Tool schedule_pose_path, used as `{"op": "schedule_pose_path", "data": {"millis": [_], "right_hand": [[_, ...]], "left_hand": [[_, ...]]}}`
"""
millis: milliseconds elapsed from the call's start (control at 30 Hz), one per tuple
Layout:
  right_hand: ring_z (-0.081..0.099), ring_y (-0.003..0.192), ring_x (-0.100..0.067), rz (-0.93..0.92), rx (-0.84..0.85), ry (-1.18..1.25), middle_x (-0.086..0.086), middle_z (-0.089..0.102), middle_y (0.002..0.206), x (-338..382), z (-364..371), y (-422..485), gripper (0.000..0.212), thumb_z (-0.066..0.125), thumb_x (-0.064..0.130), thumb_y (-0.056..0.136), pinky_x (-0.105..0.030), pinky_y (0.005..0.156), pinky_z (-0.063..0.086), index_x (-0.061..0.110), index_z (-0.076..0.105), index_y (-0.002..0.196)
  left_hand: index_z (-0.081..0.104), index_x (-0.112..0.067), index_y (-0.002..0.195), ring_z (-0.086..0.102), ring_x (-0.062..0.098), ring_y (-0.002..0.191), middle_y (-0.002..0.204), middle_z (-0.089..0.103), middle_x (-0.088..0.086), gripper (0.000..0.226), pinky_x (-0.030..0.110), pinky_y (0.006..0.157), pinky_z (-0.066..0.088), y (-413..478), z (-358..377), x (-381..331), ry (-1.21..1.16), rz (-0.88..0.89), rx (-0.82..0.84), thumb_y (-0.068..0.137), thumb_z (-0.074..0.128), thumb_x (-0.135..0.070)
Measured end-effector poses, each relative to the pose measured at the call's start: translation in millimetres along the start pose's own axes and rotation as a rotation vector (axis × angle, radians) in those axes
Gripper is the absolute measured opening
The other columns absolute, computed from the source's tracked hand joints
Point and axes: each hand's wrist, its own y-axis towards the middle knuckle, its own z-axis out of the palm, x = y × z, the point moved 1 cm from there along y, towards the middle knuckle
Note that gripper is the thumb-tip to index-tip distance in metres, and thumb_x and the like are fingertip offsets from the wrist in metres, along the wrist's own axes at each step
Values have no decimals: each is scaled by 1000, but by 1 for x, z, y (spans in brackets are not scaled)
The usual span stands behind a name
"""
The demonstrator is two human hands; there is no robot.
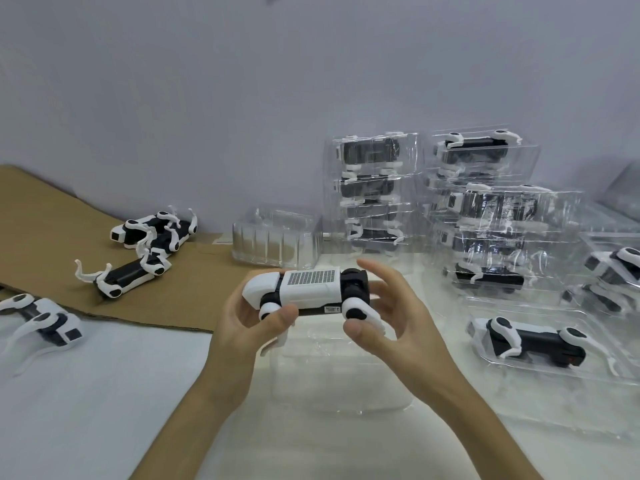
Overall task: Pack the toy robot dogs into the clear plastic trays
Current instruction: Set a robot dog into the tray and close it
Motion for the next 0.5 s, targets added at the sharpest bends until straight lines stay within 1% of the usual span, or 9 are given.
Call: {"op": "schedule_pose_path", "data": {"millis": [33,67,167,233,300,333,400,433,500], "right_hand": [[62,119,-8,11,13,9,16,63,127,0,0,0,77,77,61,65,-42,100,52,53,47,136],[62,118,-9,8,17,13,14,64,126,0,1,0,77,78,61,66,-41,99,52,50,48,136],[64,114,-14,-31,-8,41,9,68,120,2,3,-1,66,79,58,68,-35,94,52,38,57,127],[66,107,-18,-49,-22,68,5,70,113,4,3,-2,58,78,52,68,-31,87,53,32,60,119],[66,99,-25,-52,-40,106,1,70,108,4,1,-3,53,74,48,68,-33,83,54,28,61,115],[66,97,-27,-55,-53,114,0,70,106,4,1,-4,52,72,48,68,-36,83,54,27,61,115],[65,96,-28,-68,-75,110,-1,70,106,6,-1,-4,52,69,50,71,-38,85,53,25,61,116],[64,99,-26,-82,-82,114,0,69,107,6,-1,-4,52,68,51,73,-35,85,53,24,60,117],[63,108,-21,-122,-89,130,3,69,110,8,1,-5,51,67,49,76,-24,84,52,27,59,122]], "left_hand": [[71,-27,108,51,33,91,100,66,18,64,52,76,33,-1,1,-1,-1,0,1,57,90,-61],[71,-27,108,51,32,90,99,66,17,64,52,74,33,-2,3,-1,6,2,8,57,90,-62],[71,-26,107,54,28,85,96,64,22,65,46,66,35,-4,10,-2,34,6,28,58,86,-66],[71,-25,106,57,22,79,93,67,14,67,36,59,37,-4,12,-2,69,23,31,57,85,-69],[70,-26,106,56,15,73,92,67,6,68,27,53,40,-5,14,-3,131,30,55,57,83,-72],[68,-26,109,58,13,76,95,68,4,71,22,55,43,-5,15,-4,157,29,71,57,82,-72],[63,-22,118,64,9,90,104,68,-1,76,15,67,48,-7,17,-4,181,26,112,60,84,-67],[61,-21,120,65,8,93,107,69,-4,73,14,68,49,-7,17,-3,172,32,131,63,84,-59],[63,-25,117,64,7,89,105,69,-8,56,15,64,49,-8,20,-3,156,69,119,68,80,-46]]}}
